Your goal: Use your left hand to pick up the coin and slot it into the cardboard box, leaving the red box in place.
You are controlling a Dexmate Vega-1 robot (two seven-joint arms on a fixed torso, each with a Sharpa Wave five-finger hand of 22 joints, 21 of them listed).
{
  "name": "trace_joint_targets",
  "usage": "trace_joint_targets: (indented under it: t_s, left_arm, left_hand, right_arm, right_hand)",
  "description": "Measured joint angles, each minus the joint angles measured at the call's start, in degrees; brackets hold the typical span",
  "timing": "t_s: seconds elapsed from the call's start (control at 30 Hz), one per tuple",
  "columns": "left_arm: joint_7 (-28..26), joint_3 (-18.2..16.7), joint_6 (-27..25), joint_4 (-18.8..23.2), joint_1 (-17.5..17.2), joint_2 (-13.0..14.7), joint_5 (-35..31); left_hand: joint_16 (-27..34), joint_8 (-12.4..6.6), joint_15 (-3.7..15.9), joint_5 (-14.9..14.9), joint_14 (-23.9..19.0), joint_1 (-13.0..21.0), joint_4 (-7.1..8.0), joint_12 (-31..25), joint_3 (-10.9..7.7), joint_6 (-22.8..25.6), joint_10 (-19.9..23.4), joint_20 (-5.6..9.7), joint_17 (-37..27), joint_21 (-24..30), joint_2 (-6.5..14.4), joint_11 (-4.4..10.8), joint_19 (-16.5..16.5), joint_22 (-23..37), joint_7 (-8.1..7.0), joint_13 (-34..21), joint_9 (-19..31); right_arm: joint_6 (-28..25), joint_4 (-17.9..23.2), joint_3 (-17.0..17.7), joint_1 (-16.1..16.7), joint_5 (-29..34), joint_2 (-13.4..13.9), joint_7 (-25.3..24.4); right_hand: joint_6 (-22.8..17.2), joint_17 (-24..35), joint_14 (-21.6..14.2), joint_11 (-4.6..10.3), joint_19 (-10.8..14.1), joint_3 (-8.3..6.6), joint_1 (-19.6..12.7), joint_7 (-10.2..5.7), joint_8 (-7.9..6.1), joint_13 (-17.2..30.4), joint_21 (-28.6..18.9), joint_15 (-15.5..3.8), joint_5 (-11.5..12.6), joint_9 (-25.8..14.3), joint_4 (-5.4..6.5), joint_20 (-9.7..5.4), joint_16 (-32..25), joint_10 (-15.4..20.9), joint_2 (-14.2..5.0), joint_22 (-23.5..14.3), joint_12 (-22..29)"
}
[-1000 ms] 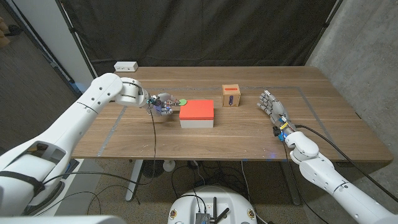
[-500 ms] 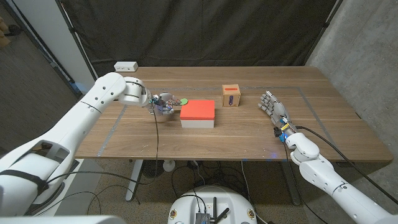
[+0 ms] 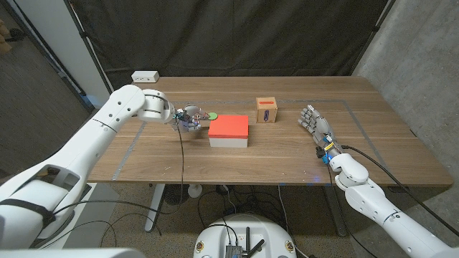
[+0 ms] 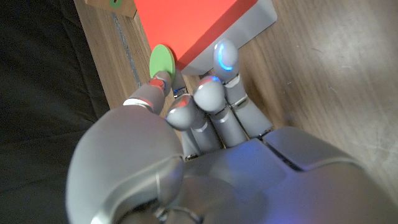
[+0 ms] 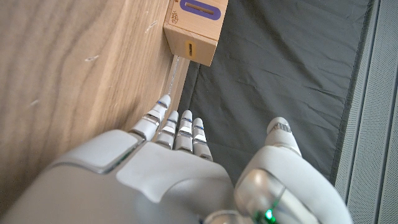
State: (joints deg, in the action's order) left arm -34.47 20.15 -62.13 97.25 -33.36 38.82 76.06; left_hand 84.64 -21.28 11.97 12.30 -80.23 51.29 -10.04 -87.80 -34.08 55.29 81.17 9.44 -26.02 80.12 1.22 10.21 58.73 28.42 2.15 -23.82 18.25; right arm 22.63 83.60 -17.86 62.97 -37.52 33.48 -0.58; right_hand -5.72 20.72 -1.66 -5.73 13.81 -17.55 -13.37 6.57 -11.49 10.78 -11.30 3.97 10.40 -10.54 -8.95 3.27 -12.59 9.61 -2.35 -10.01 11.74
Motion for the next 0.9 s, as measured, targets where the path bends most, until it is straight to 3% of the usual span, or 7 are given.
trace_joint_targets:
  t_s: [0.5, 0.9]
  left_arm:
    - [0.32, -2.36, 6.27, 4.35, -5.00, 2.89, 0.28]
    - [1.34, -3.00, 13.34, 7.95, -8.21, 5.51, -4.00]
  left_hand:
    - [0.00, 0.00, 0.00, 0.00, 0.00, 0.00, 0.00, 0.00, 0.00, 0.00, -0.32, -0.21, 0.27, 1.10, 0.00, -0.30, -0.60, -0.81, 0.01, -0.69, -0.01]
    - [0.55, 0.65, 0.00, 0.00, 0.00, 0.30, 0.19, 0.00, -0.68, -0.22, -0.95, -0.63, -0.44, 1.90, -0.30, -0.10, -1.42, -1.52, 0.23, -1.73, -0.18]
  right_arm:
    - [-1.16, 3.27, 0.26, 0.93, 1.38, 1.09, -2.14]
    - [-1.58, 6.06, 0.31, 1.95, 2.75, 1.39, -4.03]
  right_hand:
    - [0.00, 0.01, 0.00, 0.22, 0.00, 0.00, 0.00, 0.00, 0.00, 0.30, 0.00, 0.00, 0.00, 0.01, 0.00, 0.00, 0.00, 0.22, 0.00, 0.00, 0.00]
    - [0.00, 0.01, -0.31, 0.21, 0.00, 0.00, 0.00, 0.00, 0.00, 0.30, 0.00, -0.32, 0.00, 0.01, 0.00, 0.00, 0.00, 0.21, 0.00, 0.00, 0.00]
